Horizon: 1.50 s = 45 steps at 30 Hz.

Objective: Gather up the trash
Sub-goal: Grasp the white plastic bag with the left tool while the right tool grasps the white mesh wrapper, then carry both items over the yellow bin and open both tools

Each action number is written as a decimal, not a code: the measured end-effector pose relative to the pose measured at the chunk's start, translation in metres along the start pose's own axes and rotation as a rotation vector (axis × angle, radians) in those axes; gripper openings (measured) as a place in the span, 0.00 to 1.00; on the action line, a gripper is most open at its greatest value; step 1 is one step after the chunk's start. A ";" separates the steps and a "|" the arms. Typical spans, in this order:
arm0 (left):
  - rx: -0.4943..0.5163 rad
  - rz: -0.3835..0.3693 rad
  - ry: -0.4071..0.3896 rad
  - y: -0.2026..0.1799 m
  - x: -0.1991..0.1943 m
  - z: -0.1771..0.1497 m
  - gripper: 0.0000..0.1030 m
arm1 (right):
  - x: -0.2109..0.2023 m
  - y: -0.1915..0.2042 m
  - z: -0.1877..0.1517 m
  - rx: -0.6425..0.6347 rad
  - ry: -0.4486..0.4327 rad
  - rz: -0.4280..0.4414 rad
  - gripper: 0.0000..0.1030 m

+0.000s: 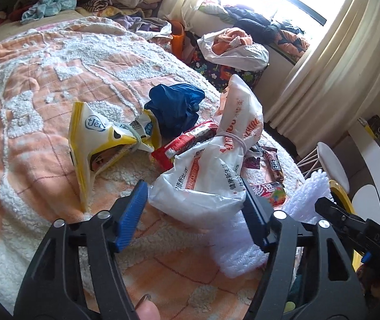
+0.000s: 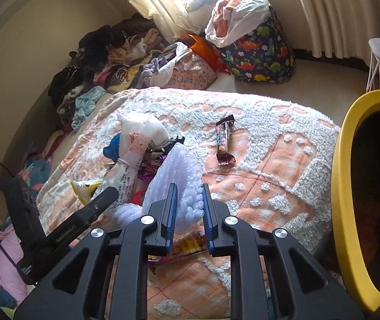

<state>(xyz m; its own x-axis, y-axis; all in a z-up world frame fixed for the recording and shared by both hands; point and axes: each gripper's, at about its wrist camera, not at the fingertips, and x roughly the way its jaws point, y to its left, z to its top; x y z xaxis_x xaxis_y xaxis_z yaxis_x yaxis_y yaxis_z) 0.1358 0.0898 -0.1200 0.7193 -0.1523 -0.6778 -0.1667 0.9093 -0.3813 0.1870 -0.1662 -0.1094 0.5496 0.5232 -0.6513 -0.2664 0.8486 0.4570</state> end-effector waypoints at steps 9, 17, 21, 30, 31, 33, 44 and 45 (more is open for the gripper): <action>0.016 -0.035 -0.079 -0.011 -0.036 0.009 0.37 | -0.034 0.017 0.004 -0.070 -0.088 0.010 0.15; 0.033 -0.073 -0.152 -0.024 -0.067 0.022 0.35 | -0.067 0.017 0.013 -0.071 -0.184 0.023 0.14; 0.046 -0.092 -0.169 -0.031 -0.076 0.025 0.35 | -0.084 0.013 0.020 -0.074 -0.231 0.013 0.14; 0.085 -0.120 -0.181 -0.050 -0.085 0.022 0.34 | -0.113 -0.004 0.026 -0.053 -0.299 -0.008 0.14; 0.090 -0.123 -0.181 -0.052 -0.086 0.022 0.34 | -0.116 -0.006 0.026 -0.050 -0.303 -0.013 0.14; 0.099 -0.129 -0.178 -0.056 -0.086 0.021 0.34 | -0.120 -0.009 0.025 -0.045 -0.311 -0.023 0.14; 0.144 -0.154 -0.161 -0.079 -0.087 0.012 0.34 | -0.146 -0.034 0.025 -0.001 -0.370 -0.056 0.14; 0.149 -0.156 -0.159 -0.081 -0.088 0.011 0.34 | -0.149 -0.036 0.025 0.004 -0.375 -0.059 0.14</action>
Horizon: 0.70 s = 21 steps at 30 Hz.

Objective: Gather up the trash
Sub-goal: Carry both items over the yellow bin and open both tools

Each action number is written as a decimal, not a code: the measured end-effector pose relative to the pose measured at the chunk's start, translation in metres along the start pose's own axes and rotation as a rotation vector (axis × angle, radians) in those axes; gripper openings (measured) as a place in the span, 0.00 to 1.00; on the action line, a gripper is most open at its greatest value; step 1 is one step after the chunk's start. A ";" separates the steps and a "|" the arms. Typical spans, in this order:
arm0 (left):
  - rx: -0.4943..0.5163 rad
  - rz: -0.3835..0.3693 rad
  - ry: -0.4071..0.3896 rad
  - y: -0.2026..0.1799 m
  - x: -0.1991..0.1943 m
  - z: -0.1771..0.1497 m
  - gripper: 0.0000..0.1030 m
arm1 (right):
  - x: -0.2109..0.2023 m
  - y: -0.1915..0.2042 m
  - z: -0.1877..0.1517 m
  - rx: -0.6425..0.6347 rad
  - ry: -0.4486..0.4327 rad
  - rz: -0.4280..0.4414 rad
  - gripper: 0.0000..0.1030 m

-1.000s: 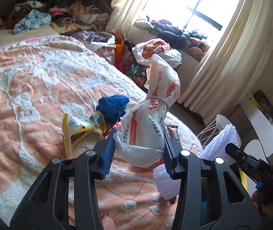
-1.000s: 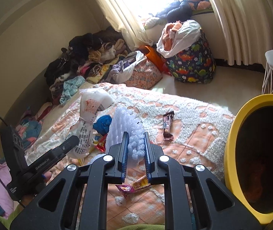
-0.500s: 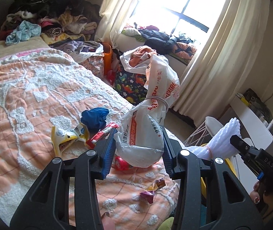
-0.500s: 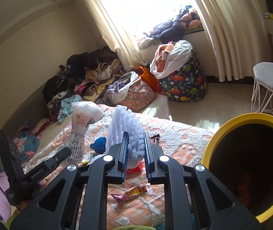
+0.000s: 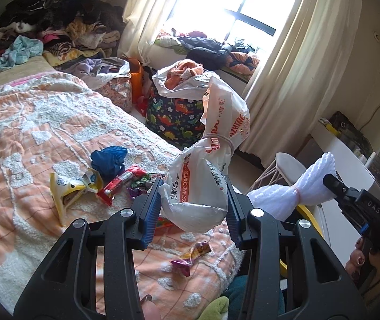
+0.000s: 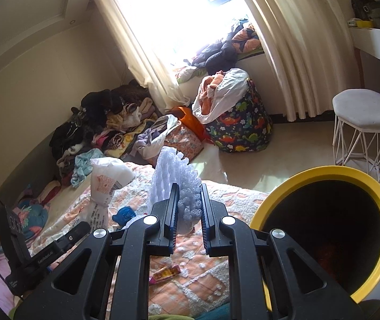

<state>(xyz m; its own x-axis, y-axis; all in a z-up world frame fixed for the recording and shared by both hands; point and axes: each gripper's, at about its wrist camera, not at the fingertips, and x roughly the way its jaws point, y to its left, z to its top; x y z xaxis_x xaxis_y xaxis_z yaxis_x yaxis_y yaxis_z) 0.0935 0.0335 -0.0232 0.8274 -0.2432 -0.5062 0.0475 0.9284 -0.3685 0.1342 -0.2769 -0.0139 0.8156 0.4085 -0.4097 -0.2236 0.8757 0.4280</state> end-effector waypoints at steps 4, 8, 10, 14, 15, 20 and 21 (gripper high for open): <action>0.019 -0.014 0.008 -0.008 0.001 -0.002 0.34 | -0.007 -0.012 0.005 0.020 -0.019 -0.019 0.14; 0.040 -0.026 0.014 -0.020 0.001 -0.004 0.34 | -0.015 -0.023 0.009 0.039 -0.042 -0.046 0.14; 0.050 -0.033 0.017 -0.025 0.003 -0.004 0.34 | -0.019 -0.031 0.011 0.052 -0.053 -0.059 0.14; 0.068 -0.045 0.026 -0.033 0.005 -0.006 0.34 | -0.027 -0.043 0.015 0.064 -0.077 -0.089 0.14; 0.074 -0.048 0.028 -0.035 0.006 -0.006 0.34 | -0.029 -0.046 0.017 0.066 -0.084 -0.097 0.14; 0.095 -0.063 0.039 -0.045 0.008 -0.009 0.34 | -0.037 -0.057 0.019 0.069 -0.110 -0.136 0.14; 0.098 -0.066 0.041 -0.047 0.009 -0.010 0.34 | -0.039 -0.060 0.019 0.071 -0.115 -0.143 0.14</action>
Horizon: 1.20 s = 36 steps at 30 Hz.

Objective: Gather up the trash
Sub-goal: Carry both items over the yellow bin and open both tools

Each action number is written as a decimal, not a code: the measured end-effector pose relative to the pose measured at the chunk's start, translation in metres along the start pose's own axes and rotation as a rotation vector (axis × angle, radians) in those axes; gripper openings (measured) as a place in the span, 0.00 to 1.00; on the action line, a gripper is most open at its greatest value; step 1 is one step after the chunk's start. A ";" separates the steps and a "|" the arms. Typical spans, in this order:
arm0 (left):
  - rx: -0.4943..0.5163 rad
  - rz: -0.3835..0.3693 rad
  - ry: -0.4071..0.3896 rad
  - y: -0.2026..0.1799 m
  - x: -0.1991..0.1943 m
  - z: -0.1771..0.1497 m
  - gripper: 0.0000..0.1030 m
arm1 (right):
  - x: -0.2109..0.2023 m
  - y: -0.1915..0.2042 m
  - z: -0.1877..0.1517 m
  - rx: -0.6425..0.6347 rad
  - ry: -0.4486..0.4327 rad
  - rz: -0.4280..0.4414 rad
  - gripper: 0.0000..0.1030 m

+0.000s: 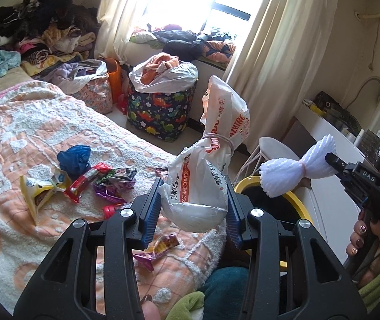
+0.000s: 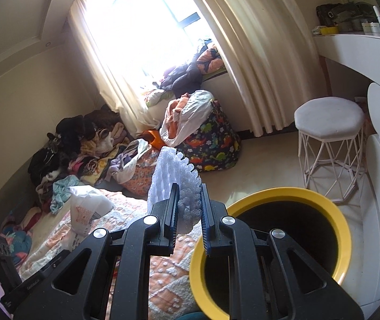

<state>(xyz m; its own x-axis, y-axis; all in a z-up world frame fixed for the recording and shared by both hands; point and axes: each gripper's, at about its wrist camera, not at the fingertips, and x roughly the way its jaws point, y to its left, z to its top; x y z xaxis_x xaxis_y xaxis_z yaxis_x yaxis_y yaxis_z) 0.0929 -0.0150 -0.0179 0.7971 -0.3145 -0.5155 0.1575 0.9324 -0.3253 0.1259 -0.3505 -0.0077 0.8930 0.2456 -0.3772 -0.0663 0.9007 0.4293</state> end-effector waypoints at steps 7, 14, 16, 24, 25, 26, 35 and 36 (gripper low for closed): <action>0.026 -0.025 0.017 -0.013 0.008 -0.001 0.34 | -0.006 -0.018 0.004 0.020 -0.025 -0.042 0.14; 0.063 -0.051 0.041 -0.031 0.019 -0.007 0.34 | -0.008 -0.038 0.008 0.046 -0.040 -0.084 0.14; 0.070 -0.061 0.054 -0.036 0.023 -0.009 0.34 | -0.010 -0.042 0.008 0.050 -0.045 -0.100 0.14; 0.114 -0.088 0.099 -0.057 0.036 -0.021 0.34 | -0.013 -0.064 0.009 0.073 -0.061 -0.165 0.14; 0.121 -0.092 0.104 -0.059 0.038 -0.022 0.34 | -0.013 -0.067 0.009 0.078 -0.063 -0.172 0.14; 0.128 -0.095 0.110 -0.062 0.040 -0.023 0.34 | -0.014 -0.070 0.009 0.083 -0.066 -0.180 0.14; 0.171 -0.111 0.159 -0.080 0.056 -0.038 0.34 | -0.013 -0.092 0.004 0.110 -0.069 -0.253 0.14; 0.174 -0.112 0.164 -0.082 0.058 -0.039 0.34 | -0.012 -0.093 0.004 0.110 -0.068 -0.262 0.14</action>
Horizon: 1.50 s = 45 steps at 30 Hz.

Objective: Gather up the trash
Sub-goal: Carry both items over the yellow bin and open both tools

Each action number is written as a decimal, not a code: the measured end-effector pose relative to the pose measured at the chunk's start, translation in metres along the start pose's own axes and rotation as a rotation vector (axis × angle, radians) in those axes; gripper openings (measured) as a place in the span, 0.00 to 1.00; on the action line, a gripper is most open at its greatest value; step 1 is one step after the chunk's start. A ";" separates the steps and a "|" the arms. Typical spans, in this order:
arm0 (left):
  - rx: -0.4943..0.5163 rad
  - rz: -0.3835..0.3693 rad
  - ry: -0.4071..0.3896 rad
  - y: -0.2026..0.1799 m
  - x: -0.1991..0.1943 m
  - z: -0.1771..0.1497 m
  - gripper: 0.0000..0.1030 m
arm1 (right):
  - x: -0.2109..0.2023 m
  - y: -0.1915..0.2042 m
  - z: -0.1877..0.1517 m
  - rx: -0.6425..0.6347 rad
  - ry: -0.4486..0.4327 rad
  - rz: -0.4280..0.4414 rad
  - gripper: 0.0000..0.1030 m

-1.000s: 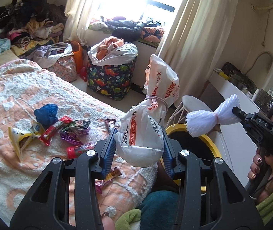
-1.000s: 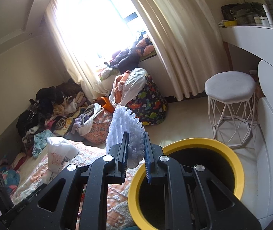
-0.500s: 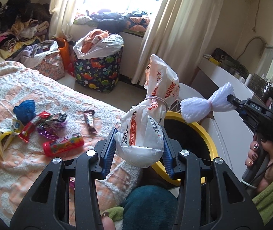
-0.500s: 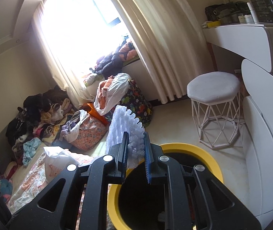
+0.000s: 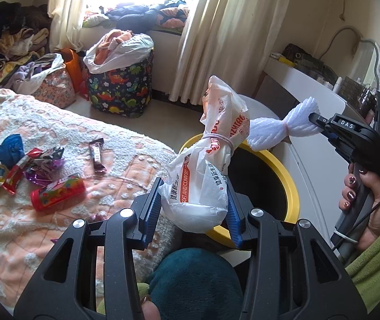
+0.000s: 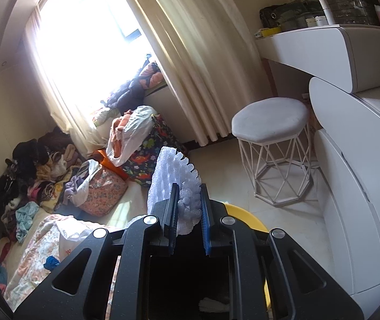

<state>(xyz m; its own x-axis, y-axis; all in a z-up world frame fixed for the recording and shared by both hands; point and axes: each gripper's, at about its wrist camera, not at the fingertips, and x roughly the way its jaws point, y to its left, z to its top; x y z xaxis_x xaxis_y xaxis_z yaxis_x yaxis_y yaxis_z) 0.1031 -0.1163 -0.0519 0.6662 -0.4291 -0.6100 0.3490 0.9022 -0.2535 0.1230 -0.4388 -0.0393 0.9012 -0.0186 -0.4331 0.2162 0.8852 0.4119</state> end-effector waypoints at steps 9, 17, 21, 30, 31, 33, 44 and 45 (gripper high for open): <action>0.024 -0.011 0.049 -0.013 0.020 -0.008 0.34 | 0.009 -0.009 -0.006 -0.013 0.010 -0.073 0.14; 0.040 -0.008 0.103 -0.022 0.038 -0.014 0.34 | 0.021 -0.015 -0.016 -0.045 0.025 -0.136 0.14; 0.030 -0.006 0.130 -0.024 0.050 -0.013 0.34 | 0.029 -0.017 -0.021 -0.060 0.040 -0.157 0.14; 0.024 0.017 0.151 -0.031 0.074 -0.003 0.34 | 0.043 -0.020 -0.031 -0.088 0.085 -0.187 0.14; 0.020 0.016 0.151 -0.032 0.077 -0.001 0.34 | 0.045 -0.020 -0.032 -0.090 0.090 -0.187 0.14; 0.021 0.019 0.146 -0.034 0.082 0.003 0.35 | 0.047 -0.020 -0.032 -0.088 0.098 -0.186 0.14; -0.032 0.004 0.121 -0.027 0.089 0.007 0.83 | 0.046 -0.021 -0.030 -0.047 0.099 -0.124 0.48; -0.045 0.005 0.115 -0.023 0.086 0.007 0.85 | 0.046 -0.020 -0.030 -0.047 0.100 -0.119 0.50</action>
<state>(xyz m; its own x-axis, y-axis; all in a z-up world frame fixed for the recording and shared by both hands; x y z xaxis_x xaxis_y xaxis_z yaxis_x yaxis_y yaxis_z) 0.1570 -0.1746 -0.0929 0.5866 -0.4193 -0.6929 0.3148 0.9063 -0.2820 0.1487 -0.4436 -0.0913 0.8277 -0.0805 -0.5554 0.2993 0.9005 0.3155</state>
